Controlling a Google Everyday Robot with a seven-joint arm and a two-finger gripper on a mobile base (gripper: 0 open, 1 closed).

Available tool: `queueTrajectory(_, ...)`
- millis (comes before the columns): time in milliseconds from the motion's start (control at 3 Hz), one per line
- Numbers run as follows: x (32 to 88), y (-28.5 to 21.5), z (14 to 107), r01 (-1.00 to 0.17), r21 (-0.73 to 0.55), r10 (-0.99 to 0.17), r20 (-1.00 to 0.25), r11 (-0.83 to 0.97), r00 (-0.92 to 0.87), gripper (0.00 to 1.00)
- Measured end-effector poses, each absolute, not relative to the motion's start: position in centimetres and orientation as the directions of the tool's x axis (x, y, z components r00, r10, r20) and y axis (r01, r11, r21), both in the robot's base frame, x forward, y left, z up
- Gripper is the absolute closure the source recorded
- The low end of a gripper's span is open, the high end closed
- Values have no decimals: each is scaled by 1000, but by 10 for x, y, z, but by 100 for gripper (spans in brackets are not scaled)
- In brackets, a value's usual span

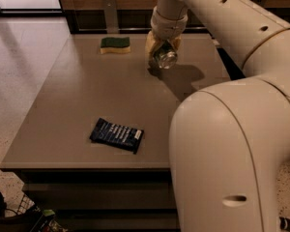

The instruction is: Place green can upright

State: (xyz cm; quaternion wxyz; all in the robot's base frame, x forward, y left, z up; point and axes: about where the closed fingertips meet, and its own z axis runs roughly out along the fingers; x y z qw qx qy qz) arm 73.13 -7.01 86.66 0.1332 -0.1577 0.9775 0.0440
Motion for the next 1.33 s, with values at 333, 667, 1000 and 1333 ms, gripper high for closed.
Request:
queueTrajectory(333, 728, -85, 925, -407, 36, -339, -491, 913, -803, 100)
queueTrajectory(667, 727, -80, 948, -507, 11, -391, -623, 862, -678, 100)
queueTrajectory(1000, 726, -71, 952, -608, 45, -374, -752, 792, -543, 100)
queueTrajectory(1333, 729, -70, 960, -721, 162, -229, -882, 674, -413, 100)
